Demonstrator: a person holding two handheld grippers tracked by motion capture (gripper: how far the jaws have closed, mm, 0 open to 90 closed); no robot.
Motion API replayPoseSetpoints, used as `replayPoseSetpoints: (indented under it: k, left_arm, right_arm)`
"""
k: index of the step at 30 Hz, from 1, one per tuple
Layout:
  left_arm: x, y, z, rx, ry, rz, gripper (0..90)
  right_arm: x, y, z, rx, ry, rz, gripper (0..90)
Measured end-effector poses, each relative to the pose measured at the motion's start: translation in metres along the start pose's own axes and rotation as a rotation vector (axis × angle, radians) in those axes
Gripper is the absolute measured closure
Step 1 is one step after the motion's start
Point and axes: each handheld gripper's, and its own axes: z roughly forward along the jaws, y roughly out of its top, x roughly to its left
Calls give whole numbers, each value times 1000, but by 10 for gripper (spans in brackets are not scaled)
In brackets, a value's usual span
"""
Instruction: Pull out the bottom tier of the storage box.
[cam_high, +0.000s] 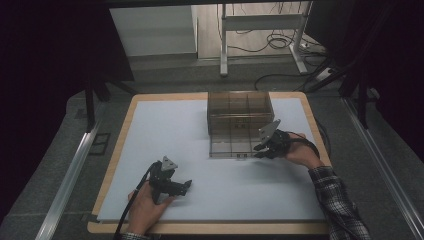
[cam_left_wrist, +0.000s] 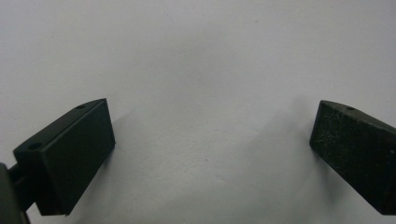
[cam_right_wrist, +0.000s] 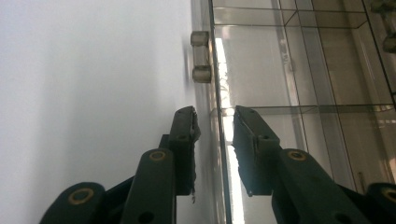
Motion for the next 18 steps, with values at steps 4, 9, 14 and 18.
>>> replayPoseSetpoints:
  k: [4,9,14,18]
  left_arm:
    - [0,0,0,0,0,0,0]
    - [0,0,0,0,0,0,0]
    - [0,0,0,0,0,0,0]
    - [0,0,0,0,0,0,0]
  right_arm:
    - [3,2,0,-3,-9,2,658]
    - [5,5,-2,-14,-21,12,634]
    - [9,7,-4,-24,-28,18,600]
    - [13,8,-5,-33,-30,24,575]
